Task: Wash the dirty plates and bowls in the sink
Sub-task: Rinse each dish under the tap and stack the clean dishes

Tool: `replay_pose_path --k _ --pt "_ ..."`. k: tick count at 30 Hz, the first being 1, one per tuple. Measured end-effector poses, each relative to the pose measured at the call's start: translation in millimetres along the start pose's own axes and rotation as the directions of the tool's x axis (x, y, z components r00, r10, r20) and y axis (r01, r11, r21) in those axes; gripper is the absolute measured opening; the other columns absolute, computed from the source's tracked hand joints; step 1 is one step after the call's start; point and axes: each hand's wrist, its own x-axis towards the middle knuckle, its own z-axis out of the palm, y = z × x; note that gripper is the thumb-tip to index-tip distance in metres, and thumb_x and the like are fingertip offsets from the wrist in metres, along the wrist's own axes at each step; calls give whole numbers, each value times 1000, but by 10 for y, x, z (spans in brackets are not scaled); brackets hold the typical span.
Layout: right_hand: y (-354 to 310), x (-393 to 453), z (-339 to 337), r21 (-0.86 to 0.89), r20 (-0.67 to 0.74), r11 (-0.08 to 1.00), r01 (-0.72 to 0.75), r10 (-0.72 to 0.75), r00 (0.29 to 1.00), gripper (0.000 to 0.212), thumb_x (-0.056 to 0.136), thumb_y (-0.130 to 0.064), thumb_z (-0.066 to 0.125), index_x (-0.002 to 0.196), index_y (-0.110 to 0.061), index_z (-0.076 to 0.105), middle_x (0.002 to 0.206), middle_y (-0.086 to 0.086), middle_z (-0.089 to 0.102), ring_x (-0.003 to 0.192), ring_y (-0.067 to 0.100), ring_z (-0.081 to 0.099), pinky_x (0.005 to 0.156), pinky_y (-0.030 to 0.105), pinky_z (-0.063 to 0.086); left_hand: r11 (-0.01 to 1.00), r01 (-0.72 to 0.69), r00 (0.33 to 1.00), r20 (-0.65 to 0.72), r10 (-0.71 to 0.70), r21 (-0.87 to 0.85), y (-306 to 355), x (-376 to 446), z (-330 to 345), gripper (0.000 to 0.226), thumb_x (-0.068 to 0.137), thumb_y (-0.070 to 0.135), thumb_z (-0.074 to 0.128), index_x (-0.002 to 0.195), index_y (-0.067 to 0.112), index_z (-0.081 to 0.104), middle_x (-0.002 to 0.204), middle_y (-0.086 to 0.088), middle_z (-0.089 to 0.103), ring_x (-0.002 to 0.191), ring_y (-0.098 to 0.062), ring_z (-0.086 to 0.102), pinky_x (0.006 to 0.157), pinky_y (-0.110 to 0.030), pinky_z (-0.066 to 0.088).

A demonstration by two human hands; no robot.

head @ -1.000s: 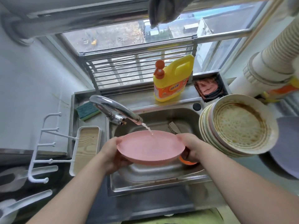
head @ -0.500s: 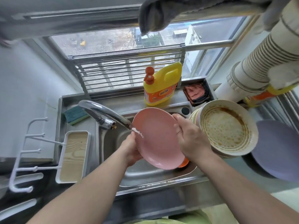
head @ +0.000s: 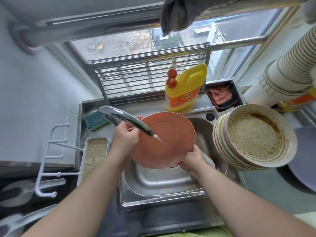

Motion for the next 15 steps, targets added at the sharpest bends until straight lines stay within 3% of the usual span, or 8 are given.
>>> replay_pose_path --k 2,4,7,9,11,12,13,15 --pt "47 51 79 -64 5 997 -44 44 999 23 104 -19 56 122 -32 64 98 6 80 79 29 64 64 34 52 996 -2 999 34 -1 91 5 -6 -106 18 93 25 78 110 26 79 95 -2 81 93 -22 77 85 -45 61" --pt "68 50 102 -172 12 984 -47 50 999 17 110 -29 47 114 -35 63 92 8 79 69 28 57 53 29 47 990 16 999 32 -21 138 -19 -9 -179 16 93 28 75 108 24 78 100 -7 79 91 -17 72 84 -39 56" --pt "48 -43 73 -285 75 958 12 10 997 13 108 -35 56 118 -36 65 96 0 80 76 20 69 53 27 51 990 92 992 73 -100 111 -135 12 -219 41 87 35 66 127 28 72 122 -1 76 110 -18 72 100 -43 57" --pt "20 -64 19 -312 97 949 47 -17 995 27 104 -38 63 131 -33 62 110 -8 77 98 18 72 70 32 60 985 170 982 81 -172 37 -230 27 -206 38 93 33 59 130 30 69 123 1 76 103 -20 73 86 -38 61" --pt "-24 -81 -66 -315 79 947 60 -37 996 50 96 -47 71 142 -34 56 128 -10 70 115 20 68 90 38 60 963 262 962 92 -256 -60 -337 22 -177 29 105 21 51 122 29 72 104 -1 79 80 -21 70 58 -26 54" --pt "-61 -85 -105 -274 68 960 58 -41 997 61 91 -50 75 145 -31 56 131 -8 70 118 24 67 96 41 59 946 308 948 113 -298 -95 -381 -5 -164 32 107 17 47 121 27 73 99 -3 78 75 -22 69 54 -24 52" --pt "-111 -91 -142 -211 56 975 72 -62 997 60 87 -50 78 141 -27 62 127 -4 73 118 29 69 95 42 60 934 338 938 123 -324 -116 -462 -14 -148 34 108 16 44 121 27 74 103 -6 79 80 -25 72 60 -28 57" --pt "-251 -170 -199 -118 66 982 147 -140 988 33 91 -39 77 121 -24 75 109 3 79 108 32 74 85 42 62 911 385 922 111 -372 -146 -606 -53 -114 36 111 19 41 123 30 73 112 -9 79 98 -30 75 87 -45 62"
